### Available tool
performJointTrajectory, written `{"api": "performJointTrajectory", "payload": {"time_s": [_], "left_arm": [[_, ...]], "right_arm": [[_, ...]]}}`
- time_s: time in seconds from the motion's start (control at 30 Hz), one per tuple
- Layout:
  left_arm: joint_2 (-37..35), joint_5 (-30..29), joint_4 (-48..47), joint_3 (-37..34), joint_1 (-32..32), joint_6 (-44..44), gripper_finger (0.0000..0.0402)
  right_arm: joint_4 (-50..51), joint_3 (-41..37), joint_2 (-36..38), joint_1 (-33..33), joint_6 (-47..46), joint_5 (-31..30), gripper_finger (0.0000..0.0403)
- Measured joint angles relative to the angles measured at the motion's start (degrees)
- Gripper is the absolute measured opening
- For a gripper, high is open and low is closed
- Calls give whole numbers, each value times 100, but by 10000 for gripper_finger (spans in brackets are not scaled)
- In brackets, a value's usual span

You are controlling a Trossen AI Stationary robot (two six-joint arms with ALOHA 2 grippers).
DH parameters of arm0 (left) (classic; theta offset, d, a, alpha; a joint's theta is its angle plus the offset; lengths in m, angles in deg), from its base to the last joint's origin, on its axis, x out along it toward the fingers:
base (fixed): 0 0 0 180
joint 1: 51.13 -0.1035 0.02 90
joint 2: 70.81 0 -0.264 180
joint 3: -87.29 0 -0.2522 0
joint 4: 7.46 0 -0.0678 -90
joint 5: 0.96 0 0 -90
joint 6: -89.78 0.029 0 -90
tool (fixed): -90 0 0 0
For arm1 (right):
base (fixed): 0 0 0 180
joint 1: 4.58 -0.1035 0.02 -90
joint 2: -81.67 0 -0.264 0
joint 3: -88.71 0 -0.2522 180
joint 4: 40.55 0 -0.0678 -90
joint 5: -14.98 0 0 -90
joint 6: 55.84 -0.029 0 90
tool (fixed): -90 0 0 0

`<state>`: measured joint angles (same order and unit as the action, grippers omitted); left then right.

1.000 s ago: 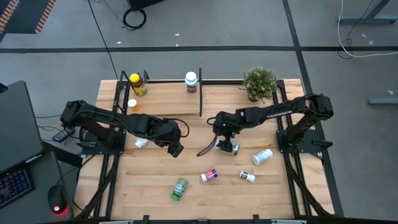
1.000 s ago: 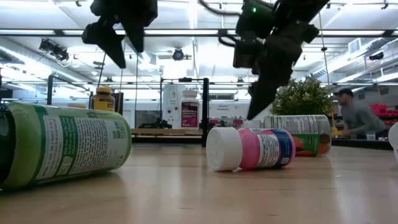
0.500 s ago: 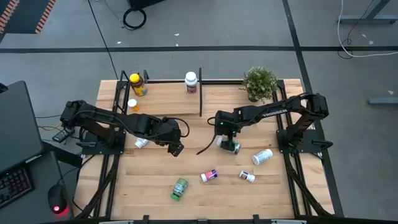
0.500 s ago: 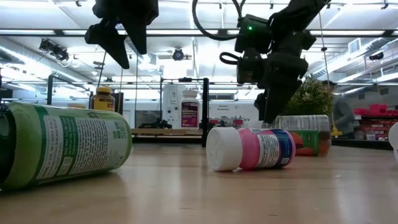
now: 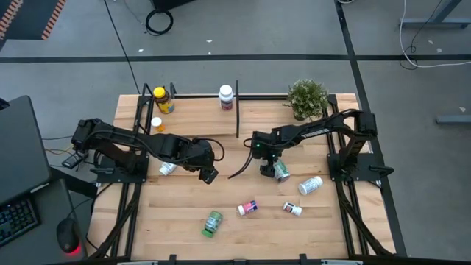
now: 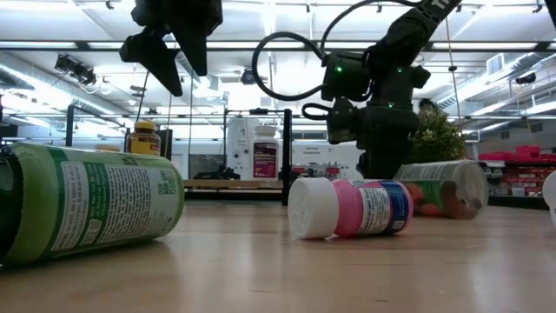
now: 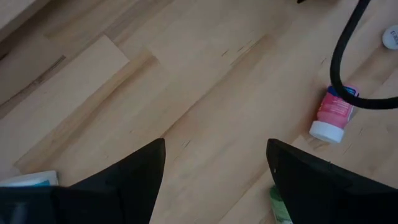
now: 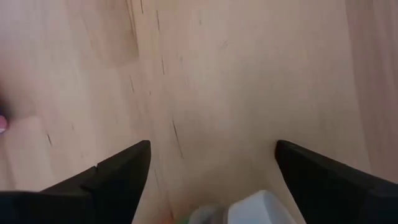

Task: Pick and place medicine bottles onto shelf by color
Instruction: Put the green medicine bottle on the shelf

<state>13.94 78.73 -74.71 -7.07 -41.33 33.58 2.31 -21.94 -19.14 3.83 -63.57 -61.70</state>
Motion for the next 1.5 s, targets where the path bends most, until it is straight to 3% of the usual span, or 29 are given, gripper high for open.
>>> {"api": "performJointTrajectory", "payload": {"time_s": [0.3, 0.53, 0.87, 1.03, 1.23, 1.4, 1.5], "left_arm": [[0, 2, 8, 0, -40, 12, 286], [0, 122, 14, 0, -200, -462, 286], [0, 352, 15, 0, -504, 257, 286], [0, 354, 17, 0, -597, 478, 286], [0, 353, 17, 0, -612, 443, 286], [0, 354, 43, 0, -534, 256, 286], [0, 352, 89, 0, -413, 176, 286]], "right_arm": [[1154, 366, 463, 427, -193, -183, 354], [1927, 388, 533, 644, -862, -161, 380], [2128, 390, 533, 625, -1913, 589, 393], [2763, 619, 533, 801, -1727, 628, 392], [3634, 1267, 593, 904, -724, 569, 392], [3562, 1588, 866, 754, -209, 631, 392], [3550, 1622, 997, 514, -130, 234, 392]]}}
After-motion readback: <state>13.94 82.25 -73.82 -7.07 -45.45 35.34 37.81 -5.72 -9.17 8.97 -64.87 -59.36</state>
